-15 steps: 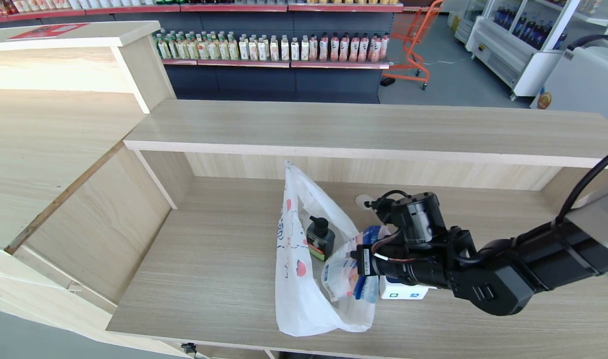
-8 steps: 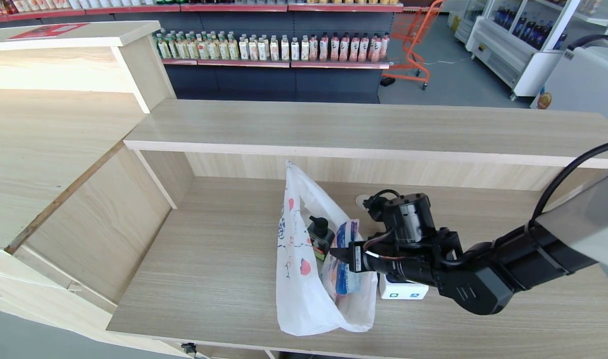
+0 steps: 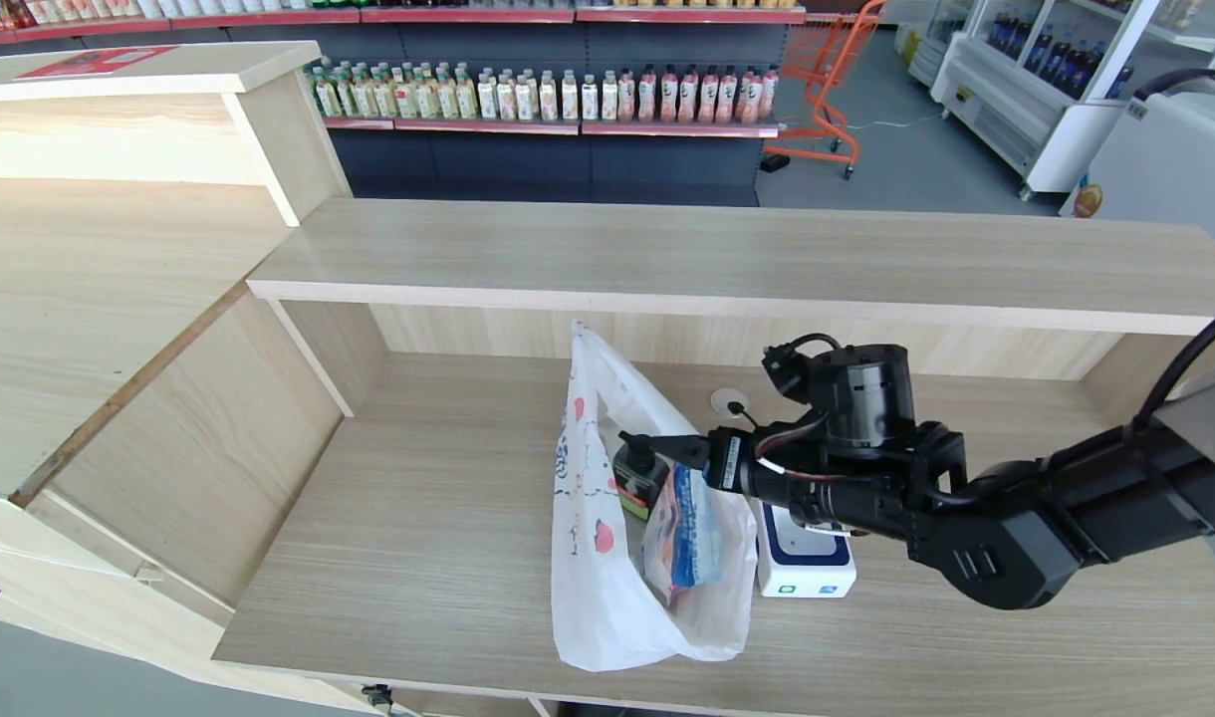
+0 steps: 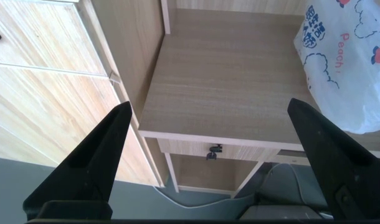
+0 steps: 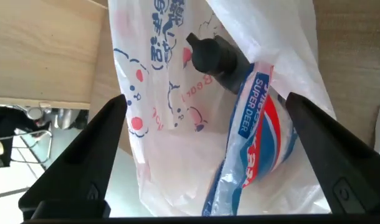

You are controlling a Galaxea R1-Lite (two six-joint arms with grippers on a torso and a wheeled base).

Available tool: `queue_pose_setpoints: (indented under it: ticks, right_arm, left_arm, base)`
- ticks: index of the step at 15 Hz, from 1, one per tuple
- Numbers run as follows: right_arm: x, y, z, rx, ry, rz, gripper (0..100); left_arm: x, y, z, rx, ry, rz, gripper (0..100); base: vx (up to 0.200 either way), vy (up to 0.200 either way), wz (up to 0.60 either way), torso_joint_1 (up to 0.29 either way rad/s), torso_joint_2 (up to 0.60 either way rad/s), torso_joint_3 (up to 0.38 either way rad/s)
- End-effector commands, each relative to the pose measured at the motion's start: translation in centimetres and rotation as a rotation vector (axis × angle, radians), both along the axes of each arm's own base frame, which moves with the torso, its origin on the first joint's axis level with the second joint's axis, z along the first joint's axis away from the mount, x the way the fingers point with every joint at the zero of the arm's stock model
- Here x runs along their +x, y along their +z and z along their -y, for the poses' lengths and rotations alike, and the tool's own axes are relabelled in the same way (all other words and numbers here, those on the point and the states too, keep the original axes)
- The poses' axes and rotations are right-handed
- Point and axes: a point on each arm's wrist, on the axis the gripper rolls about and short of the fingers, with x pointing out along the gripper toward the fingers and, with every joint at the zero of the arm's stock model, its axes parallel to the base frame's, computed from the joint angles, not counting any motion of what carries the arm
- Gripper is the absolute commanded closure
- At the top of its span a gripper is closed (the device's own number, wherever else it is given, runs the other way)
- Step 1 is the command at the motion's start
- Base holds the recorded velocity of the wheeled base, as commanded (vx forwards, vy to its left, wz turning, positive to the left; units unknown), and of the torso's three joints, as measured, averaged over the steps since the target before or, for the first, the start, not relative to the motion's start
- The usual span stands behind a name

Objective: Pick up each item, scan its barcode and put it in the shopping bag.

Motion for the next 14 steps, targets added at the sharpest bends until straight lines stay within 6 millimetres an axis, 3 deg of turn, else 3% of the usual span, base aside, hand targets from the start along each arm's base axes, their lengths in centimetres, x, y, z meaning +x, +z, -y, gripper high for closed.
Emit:
queue_pose_setpoints:
  ticks: [1, 5, 7, 8, 10, 13, 14]
  right_arm:
    - [-1.6, 4.5, 1.1, 0.105, -0.010, 0.081, 0]
    - [-7.4, 9.7, 6.0, 0.117, 0.000, 0.254, 0]
    - [-10.8, 9.4, 10.5, -0.082, -0.105, 0.386, 0]
    - [-12.6, 8.8, 12.1, -0.152, -0.145, 0.419, 0]
    - [-17.3, 5.8, 16.3, -0.300, -0.400, 0.421, 0]
    - [-24.9, 0.5, 19.0, -0.333, -0.505, 0.434, 0]
    - [-26.5, -1.0, 19.4, -0.357, -0.521, 0.436, 0]
  left_arm:
    - [0.0, 0.0, 0.0, 0.000, 0.001, 0.000, 0]
    - [0.0, 0.0, 0.0, 0.000, 0.001, 0.000, 0]
    - [0.0, 0.0, 0.0, 0.000, 0.001, 0.000, 0]
    - [0.0, 0.0, 0.0, 0.000, 0.001, 0.000, 0]
    - [0.0, 0.0, 0.0, 0.000, 0.001, 0.000, 0]
    - [0.0, 0.0, 0.0, 0.000, 0.001, 0.000, 0]
    - [0.0, 0.0, 0.0, 0.000, 0.001, 0.000, 0]
  base:
    - [0.000, 0.000, 0.00, 0.000, 0.00, 0.000]
    - [0.000, 0.000, 0.00, 0.000, 0.00, 0.000]
    - [0.000, 0.000, 0.00, 0.000, 0.00, 0.000]
    - [0.000, 0.000, 0.00, 0.000, 0.00, 0.000]
    - [0.000, 0.000, 0.00, 0.000, 0.00, 0.000]
    - [0.000, 0.000, 0.00, 0.000, 0.00, 0.000]
    - [0.000, 0.000, 0.00, 0.000, 0.00, 0.000]
